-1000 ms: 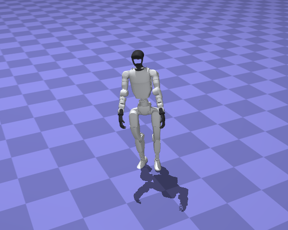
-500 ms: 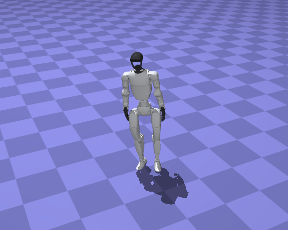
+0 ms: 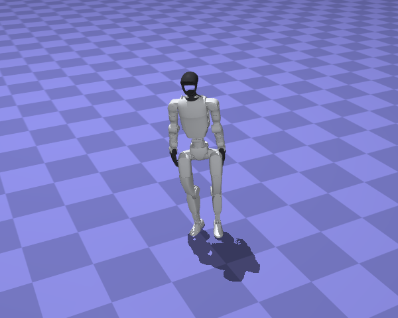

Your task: Upper body actions

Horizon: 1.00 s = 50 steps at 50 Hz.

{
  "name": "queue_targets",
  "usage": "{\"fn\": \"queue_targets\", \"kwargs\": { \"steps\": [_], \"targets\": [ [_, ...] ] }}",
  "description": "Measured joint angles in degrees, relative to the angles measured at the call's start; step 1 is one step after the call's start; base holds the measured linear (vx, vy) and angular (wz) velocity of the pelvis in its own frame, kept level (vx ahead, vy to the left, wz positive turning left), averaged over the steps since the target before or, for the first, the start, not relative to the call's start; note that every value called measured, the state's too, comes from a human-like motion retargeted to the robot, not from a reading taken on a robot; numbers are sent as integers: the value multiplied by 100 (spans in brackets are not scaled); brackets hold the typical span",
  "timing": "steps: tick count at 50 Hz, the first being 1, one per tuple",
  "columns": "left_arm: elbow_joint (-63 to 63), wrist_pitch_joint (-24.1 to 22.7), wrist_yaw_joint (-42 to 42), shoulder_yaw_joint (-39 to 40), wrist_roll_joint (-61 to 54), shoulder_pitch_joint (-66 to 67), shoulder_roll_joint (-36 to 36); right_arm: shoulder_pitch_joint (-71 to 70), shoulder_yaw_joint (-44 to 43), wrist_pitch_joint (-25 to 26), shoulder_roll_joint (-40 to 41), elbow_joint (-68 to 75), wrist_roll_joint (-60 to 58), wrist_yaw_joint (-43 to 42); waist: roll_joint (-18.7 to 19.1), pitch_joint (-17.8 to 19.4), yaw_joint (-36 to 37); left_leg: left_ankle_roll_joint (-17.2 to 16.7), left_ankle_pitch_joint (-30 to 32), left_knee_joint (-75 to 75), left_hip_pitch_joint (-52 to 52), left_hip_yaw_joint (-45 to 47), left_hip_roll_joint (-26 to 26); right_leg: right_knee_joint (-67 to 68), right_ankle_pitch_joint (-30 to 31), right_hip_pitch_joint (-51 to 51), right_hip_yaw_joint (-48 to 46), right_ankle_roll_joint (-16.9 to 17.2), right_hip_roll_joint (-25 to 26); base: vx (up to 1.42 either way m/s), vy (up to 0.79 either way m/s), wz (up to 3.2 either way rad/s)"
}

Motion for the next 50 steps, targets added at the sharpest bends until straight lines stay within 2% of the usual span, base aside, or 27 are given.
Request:
{"fn": "queue_targets", "kwargs": {
  "steps": [5, 10, 12, 13, 14, 15, 17, 19, 25, 32, 42, 50],
  "targets": [
    [-20, -31, -437, -84, 214, 67, -94, 72, -132, -5, 36, 41, 143, -28, 1, -63, 206, 21, -111, -86, 129, 247, -12, 14, -59, -28, 236, -43, 82, 1, 0, -42],
    [56, -116, -127, -77, 340, 55, -130, 6, -412, 106, 45, 136, 469, -25, 45, -48, -87, 13, -43, -52, 73, 22, -3, 47, -1, -65, 11, -1, 3, -1, -1, 36],
    [257, 4, -289, -47, 157, -132, -70, -144, -469, 192, 15, 246, 694, -56, 112, -37, -256, 109, 56, -33, -29, -108, -63, -11, 59, -51, -137, -22, 49, -3, -2, 106],
    [353, 104, -429, -103, 16, -260, -2, -226, -509, 217, -9, 298, 792, -87, 127, -58, -626, 59, 79, -5, -63, -499, -98, -73, 66, 13, -517, 17, -25, -4, -1, 152],
    [386, 226, -468, -94, -124, -380, 65, -324, -487, 231, -34, 345, 856, -114, 127, -76, -623, 41, 76, -1, -67, -490, -85, -75, 57, 25, -501, 36, -45, -5, -1, 51],
    [386, 359, -455, -51, -264, -496, 131, -431, -434, 241, -60, 390, 902, -140, 120, -93, -434, 39, 61, -8, -57, -283, -48, -47, 40, 12, -289, 46, -37, -9, -1, -265],
    [386, 426, -182, -28, -487, -928, 251, -738, -472, 234, -81, 447, 1046, -88, 127, -157, 677, -37, -97, -16, 28, 752, 229, 133, -30, -141, 776, 182, -20, -11, -2, -309],
    [386, 334, -48, -196, -476, -1427, 366, -1061, -717, 266, -103, 443, 1330, 101, 102, -183, 459, -3, -48, 5, -13, 443, 109, 72, 12, -117, 443, 64, 2, -5, -1, 44],
    [154, 375, 154, -109, 155, -3225, 751, -2653, -1240, 432, -20, 246, 2601, 655, 119, -392, 504, 7, -23, 24, -58, 445, 109, 68, 24, -124, 449, 56, 9, -5, -4, 2],
    [-26, 70, 547, 284, -522, -5155, 1098, -4454, -1269, 293, 177, -430, 2847, 1240, 41, -683, 510, 8, -32, 51, -30, 465, 118, 84, 18, -91, 464, 43, 23, 4, -10, -3],
    [-322, -436, 795, -141, -2172, -7106, 1422, -6467, -677, 18, -35, -1106, 4427, 1086, -82, -940, 534, -10, -64, 77, -141, 469, 168, 92, -9, -190, 473, 45, 58, 2, -6, -2],
    [-550, -480, 833, -500, -2121, -7857, 1468, -7192, -206, -583, -317, -1150, 4807, 861, -90, -1147, 548, -23, -90, 66, -232, 443, 197, 99, -69, -268, 462, 51, 90, 0, 0, 0]
  ]
}}
